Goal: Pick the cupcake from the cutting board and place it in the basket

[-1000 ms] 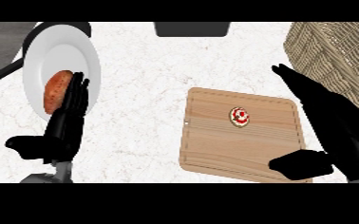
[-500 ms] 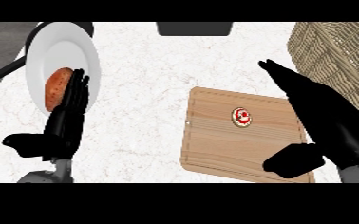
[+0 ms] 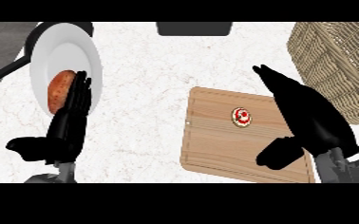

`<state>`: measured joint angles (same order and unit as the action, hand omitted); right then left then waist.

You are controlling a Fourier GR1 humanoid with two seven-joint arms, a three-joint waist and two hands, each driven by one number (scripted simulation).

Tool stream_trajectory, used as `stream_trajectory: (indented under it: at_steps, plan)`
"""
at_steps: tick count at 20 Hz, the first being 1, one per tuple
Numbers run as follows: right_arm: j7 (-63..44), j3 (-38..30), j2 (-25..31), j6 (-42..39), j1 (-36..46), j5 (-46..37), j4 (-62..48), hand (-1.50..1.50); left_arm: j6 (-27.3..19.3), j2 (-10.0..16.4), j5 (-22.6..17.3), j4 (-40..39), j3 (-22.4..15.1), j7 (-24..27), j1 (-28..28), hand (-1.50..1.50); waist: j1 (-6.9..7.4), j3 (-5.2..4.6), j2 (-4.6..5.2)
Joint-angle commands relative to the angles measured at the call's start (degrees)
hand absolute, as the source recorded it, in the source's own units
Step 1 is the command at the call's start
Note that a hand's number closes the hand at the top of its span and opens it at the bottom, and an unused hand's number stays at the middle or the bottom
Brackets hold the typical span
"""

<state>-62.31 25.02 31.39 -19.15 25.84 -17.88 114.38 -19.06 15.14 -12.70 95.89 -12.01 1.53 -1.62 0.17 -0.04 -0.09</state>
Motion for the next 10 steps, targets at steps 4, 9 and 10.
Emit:
stream_trajectory:
  at_steps: [4, 9, 10]
  plan:
    - [2.4, 0.1, -3.8, 0.3, -7.9, -6.7, -1.4, -1.5, 1.8, -2.9, 1.6, -3.8, 0.6, 3.7, 1.1, 0.0, -0.27, 0.04, 0.07]
    - [7.1, 1.9, -7.2, 2.4, -12.2, -14.2, -2.7, -1.5, 2.5, -2.1, 1.6, -1.5, 3.3, -0.9, -1.3, 0.0, -0.26, 0.05, 0.05]
    - [-2.1, 5.5, -11.9, 0.7, -8.5, -15.5, -0.8, -1.5, 5.0, -2.3, 0.8, -3.9, 3.0, 4.6, 1.9, 0.0, -0.1, 0.01, 0.03]
